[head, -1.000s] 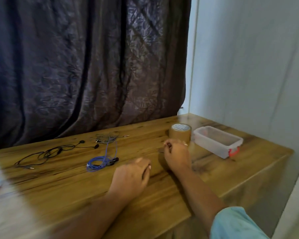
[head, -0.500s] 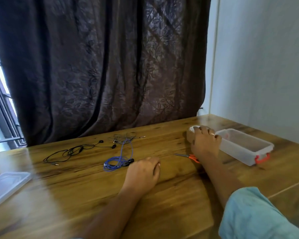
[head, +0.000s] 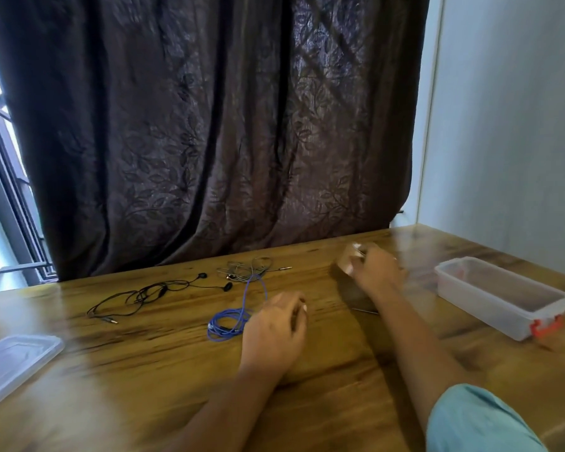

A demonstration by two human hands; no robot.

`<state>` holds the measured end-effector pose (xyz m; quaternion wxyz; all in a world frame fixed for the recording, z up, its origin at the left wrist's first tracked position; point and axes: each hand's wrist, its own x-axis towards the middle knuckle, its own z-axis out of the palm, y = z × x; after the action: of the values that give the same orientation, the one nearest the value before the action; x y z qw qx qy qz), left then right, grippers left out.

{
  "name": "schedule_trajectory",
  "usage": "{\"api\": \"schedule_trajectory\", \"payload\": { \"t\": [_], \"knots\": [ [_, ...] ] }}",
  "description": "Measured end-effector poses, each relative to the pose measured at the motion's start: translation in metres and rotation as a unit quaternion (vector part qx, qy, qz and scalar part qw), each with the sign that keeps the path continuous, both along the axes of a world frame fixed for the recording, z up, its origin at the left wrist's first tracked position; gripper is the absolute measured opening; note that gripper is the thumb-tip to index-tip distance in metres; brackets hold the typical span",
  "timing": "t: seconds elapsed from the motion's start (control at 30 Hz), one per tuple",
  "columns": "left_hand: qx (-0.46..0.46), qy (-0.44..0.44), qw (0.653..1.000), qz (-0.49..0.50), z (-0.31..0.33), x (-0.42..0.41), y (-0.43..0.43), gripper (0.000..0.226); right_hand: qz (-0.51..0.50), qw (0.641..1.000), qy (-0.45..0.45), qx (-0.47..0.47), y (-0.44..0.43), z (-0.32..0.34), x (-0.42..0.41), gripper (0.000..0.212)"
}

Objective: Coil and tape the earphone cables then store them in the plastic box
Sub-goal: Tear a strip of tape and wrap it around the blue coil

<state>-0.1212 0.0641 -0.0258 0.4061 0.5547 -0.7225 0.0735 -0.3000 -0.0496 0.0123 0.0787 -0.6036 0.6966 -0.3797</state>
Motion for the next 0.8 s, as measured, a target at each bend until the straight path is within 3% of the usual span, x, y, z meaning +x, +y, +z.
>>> {"api": "schedule_trajectory", "payload": {
  "t": [0.1,0.23,0.3,0.37,0.53,0.67,0.8],
  "knots": [
    [-0.083,0.004,0.996,0.014,0.001,0.000,-0.001,0.029,0.117,0.963,-0.233,-0.067,0.006,0.008,0.020,0.015],
    [-0.115,0.074,0.990,0.032,0.014,0.006,-0.001,0.045,0.270,0.837,-0.473,-0.051,0.031,0.019,0.059,0.020],
    [-0.112,0.125,0.985,0.041,0.021,0.010,-0.001,0.060,0.312,0.783,-0.537,-0.049,0.042,0.021,0.070,0.026],
    [-0.084,0.175,0.981,0.026,0.025,0.016,0.001,0.073,0.331,0.764,-0.552,-0.051,0.048,0.021,0.076,0.028],
    [0.005,0.234,0.972,-0.011,0.030,0.020,0.004,0.079,0.344,0.772,-0.531,-0.059,0.052,0.020,0.078,0.023],
    [0.004,0.214,0.977,0.011,0.029,0.019,0.003,0.059,0.359,0.759,-0.541,-0.044,0.053,0.016,0.074,0.022],
    [-0.009,0.247,0.968,0.048,0.028,0.029,-0.001,0.045,0.409,0.769,-0.492,0.001,0.054,0.015,0.079,0.029]
  ]
}}
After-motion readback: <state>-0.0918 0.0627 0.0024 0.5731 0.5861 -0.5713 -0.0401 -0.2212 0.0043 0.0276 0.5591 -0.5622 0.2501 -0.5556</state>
